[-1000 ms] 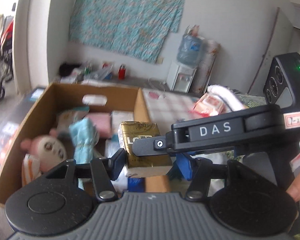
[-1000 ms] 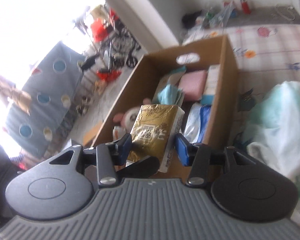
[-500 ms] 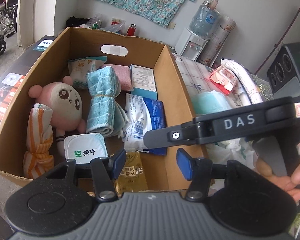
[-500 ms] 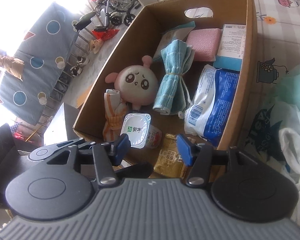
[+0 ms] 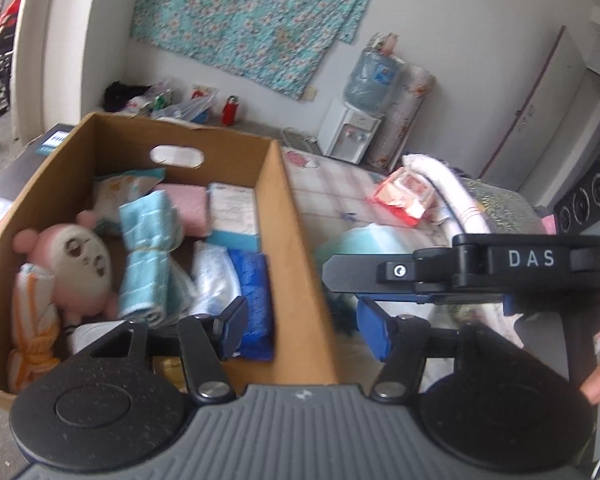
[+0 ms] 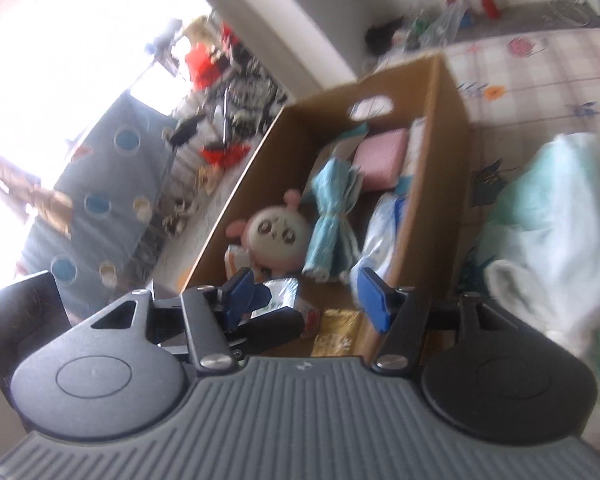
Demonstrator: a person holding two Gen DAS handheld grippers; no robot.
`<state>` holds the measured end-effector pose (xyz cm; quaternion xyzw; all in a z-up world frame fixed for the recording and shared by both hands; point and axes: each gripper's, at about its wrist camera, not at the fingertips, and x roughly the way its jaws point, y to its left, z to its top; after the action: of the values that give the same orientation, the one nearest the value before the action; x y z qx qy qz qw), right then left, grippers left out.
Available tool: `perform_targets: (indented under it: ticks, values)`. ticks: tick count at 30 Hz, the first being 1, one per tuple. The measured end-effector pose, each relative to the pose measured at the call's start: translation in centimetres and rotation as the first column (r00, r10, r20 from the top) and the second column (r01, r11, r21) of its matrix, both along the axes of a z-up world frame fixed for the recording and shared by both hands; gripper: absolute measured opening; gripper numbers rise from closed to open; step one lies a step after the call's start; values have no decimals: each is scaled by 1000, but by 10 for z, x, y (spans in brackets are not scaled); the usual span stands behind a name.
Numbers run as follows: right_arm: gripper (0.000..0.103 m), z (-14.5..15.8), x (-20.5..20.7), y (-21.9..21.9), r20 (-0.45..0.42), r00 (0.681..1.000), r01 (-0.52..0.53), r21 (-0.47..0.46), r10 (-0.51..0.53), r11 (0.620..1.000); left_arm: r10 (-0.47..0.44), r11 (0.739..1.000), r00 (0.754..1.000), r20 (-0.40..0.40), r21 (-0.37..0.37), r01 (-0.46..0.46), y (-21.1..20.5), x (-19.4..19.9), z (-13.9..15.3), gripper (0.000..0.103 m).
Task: Organize soft objects
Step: 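Move the right gripper back to the bed over the green floral scrunchie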
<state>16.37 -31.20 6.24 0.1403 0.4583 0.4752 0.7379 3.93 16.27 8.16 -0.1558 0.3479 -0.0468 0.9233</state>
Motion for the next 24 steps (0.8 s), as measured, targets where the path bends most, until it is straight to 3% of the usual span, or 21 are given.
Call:
perform_targets:
  ticks: [5, 12, 19, 24]
  values:
    - [58, 0, 6, -64, 41, 983, 179, 21, -180, 984, -97, 995, 994, 41, 24, 96, -41, 17, 5, 63]
    - [58, -18, 21, -154, 19, 923, 383, 32, -383, 923, -206, 978, 978, 39, 52, 204, -106, 46, -5, 63]
    - [59, -51, 38, -216, -13, 868, 496, 3, -496, 868, -297, 946, 954, 45, 153, 287, -176, 65, -25, 63]
    - [59, -74, 61, -248, 18, 832, 554, -44, -554, 831, -348, 926, 937, 12, 158, 342, -211, 81, -47, 62]
